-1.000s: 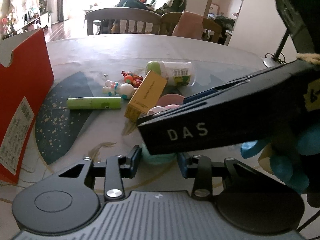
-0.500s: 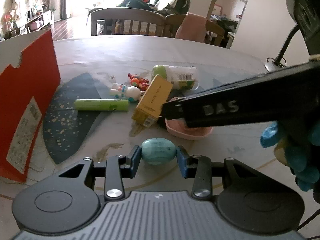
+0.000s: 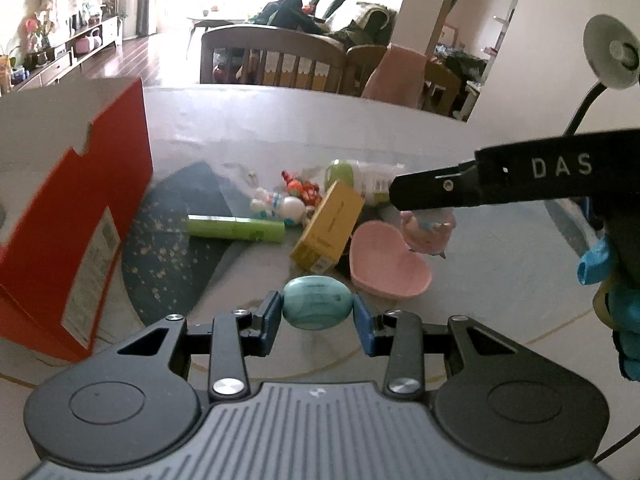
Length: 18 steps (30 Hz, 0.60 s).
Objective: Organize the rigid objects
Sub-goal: 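Carry the teal egg and pig figurine with both tools over the red box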
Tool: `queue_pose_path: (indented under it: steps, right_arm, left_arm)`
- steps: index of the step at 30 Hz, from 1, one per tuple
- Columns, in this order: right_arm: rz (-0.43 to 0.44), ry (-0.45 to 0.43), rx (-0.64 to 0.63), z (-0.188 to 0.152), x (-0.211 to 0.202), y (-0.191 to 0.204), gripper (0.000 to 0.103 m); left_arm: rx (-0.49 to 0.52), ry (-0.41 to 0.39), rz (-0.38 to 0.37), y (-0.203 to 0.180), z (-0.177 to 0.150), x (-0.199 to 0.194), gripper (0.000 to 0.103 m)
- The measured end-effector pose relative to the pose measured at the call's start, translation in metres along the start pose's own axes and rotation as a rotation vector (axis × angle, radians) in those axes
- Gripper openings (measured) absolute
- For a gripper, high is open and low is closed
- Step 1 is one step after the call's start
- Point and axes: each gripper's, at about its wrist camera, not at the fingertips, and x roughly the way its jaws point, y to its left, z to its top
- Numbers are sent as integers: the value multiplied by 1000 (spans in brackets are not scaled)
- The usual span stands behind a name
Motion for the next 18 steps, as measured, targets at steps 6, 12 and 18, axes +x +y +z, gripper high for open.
queue_pose_path:
  steps: [6,12,18]
  right_arm:
    - [0,-37,-18,13,-21,17,41]
    - [1,-64,-32,25,-33,37,41]
    - [-10,-87,-60,35,-36,64,41]
  left_arm:
    - [-13,-19,-14,5,18,-25,39]
    - [-26,-40,-23,17,40,-47,39]
    - [-21,-81,-23,39,59,-69,39]
